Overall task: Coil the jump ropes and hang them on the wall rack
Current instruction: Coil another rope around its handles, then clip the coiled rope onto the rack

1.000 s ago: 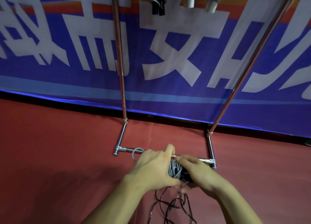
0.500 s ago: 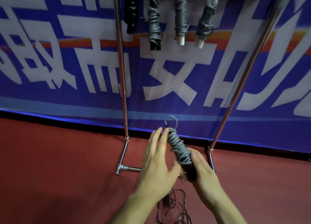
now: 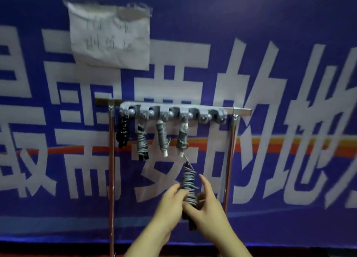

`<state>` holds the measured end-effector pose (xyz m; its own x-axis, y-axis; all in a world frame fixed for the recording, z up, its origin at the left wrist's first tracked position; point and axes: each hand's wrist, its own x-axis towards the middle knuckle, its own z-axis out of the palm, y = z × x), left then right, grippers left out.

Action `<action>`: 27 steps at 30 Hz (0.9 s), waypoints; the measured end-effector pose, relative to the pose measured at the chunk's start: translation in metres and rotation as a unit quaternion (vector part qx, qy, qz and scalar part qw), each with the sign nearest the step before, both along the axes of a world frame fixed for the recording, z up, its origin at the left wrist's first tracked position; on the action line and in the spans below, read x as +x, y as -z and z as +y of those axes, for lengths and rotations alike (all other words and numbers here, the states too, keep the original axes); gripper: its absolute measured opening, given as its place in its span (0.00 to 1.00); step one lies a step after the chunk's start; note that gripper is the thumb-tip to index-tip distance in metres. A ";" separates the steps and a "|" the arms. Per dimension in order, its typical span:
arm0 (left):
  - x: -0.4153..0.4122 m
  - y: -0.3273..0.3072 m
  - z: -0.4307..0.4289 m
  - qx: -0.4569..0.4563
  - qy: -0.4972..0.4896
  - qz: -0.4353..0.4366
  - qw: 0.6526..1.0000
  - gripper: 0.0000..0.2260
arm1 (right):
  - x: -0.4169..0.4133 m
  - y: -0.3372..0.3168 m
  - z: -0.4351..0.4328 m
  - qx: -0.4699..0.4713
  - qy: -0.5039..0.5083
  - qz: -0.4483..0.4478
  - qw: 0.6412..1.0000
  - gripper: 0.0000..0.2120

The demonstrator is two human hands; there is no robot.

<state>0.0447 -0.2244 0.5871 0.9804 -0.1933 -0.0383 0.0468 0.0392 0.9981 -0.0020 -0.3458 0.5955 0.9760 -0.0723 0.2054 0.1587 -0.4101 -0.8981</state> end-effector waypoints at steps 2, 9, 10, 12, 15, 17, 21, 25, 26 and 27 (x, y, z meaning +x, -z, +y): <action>0.004 -0.030 -0.012 -0.017 0.016 -0.020 1.000 0.11 | 0.005 -0.032 -0.011 -0.033 -0.006 -0.017 0.999 0.42; 0.037 -0.103 -0.059 0.025 0.023 -0.117 0.993 0.10 | 0.050 -0.096 -0.046 -0.162 0.105 -0.095 0.977 0.44; 0.045 -0.110 -0.063 0.029 0.012 -0.124 0.992 0.09 | 0.058 -0.100 -0.048 -0.182 0.128 -0.104 0.969 0.44; 0.063 -0.120 -0.074 0.038 -0.007 -0.130 0.991 0.09 | 0.074 -0.106 -0.053 -0.222 0.166 -0.114 0.954 0.44; 0.088 -0.128 -0.086 0.075 -0.026 -0.123 0.989 0.12 | 0.097 -0.112 -0.058 -0.293 0.209 -0.105 0.927 0.42; 0.105 -0.126 -0.092 0.089 -0.014 -0.110 0.990 0.15 | 0.113 -0.110 -0.059 -0.319 0.237 -0.094 0.913 0.41; 0.139 -0.111 -0.103 0.090 0.010 -0.091 0.992 0.17 | 0.140 -0.098 -0.062 -0.352 0.277 -0.070 0.891 0.39; 0.158 -0.095 -0.111 0.064 0.029 -0.069 0.995 0.11 | 0.162 -0.078 -0.066 -0.384 0.287 -0.072 0.875 0.39; 0.158 -0.095 -0.111 0.057 0.028 -0.068 0.996 0.09 | 0.164 -0.077 -0.065 -0.384 0.287 -0.073 0.875 0.39; 0.160 -0.090 -0.111 0.048 0.027 -0.064 0.996 0.09 | 0.166 -0.071 -0.065 -0.381 0.285 -0.073 0.876 0.39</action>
<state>0.2045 -0.3357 0.6771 0.9668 -0.2467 0.0664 -0.0825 -0.0555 0.9950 0.1642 -0.4107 0.6668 0.7852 -0.3276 0.5255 -0.1772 -0.9320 -0.3162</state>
